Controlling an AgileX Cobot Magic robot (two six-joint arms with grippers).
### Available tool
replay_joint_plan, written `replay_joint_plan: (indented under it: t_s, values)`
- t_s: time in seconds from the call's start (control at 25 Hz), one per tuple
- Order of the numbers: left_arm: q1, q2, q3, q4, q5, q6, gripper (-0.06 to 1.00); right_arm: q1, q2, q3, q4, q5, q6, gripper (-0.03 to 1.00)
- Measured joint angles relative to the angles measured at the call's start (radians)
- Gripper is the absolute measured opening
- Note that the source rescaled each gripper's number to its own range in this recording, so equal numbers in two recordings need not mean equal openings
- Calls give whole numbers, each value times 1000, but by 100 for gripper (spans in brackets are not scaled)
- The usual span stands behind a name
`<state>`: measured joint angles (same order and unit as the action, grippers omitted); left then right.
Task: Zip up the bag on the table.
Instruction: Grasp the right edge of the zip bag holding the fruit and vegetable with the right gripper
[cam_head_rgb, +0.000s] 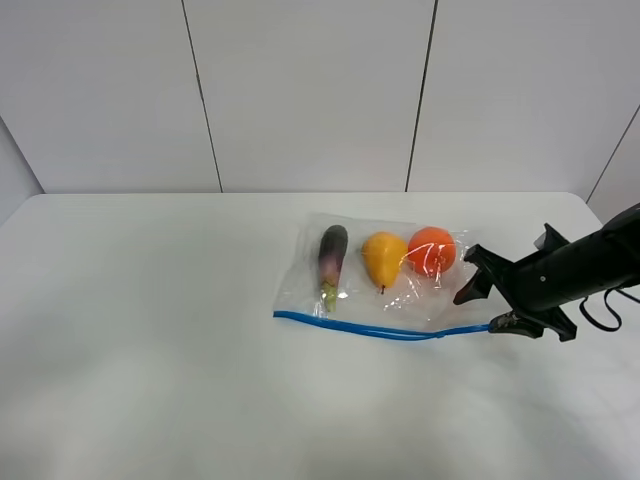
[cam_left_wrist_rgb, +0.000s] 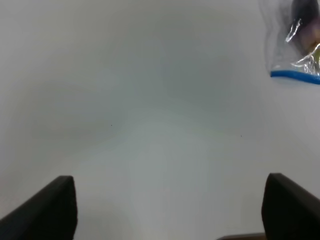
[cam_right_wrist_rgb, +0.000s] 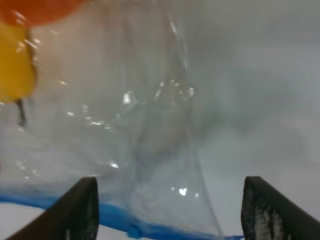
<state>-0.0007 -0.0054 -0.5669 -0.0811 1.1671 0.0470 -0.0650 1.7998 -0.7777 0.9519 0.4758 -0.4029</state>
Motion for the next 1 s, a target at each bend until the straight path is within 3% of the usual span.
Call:
replay_joint_plan:
  t_s: [0.24,0.52,0.72,0.92,1.0]
  values:
    - [0,0,0,0,0,0,100,0,44,0,82,12,-100,65]
    - [0,0,0,0,0,0,100,9,44,0,97,16,-128,62]
    - [0,0,0,0,0,0,100,51,44,0,98,17,-130,53]
    - [0,0,0,0,0,0,100,56,44,0,104,16,-130,34]
    - [0,0,0,0,0,0,100,56,44,0,104,16,-131,31]
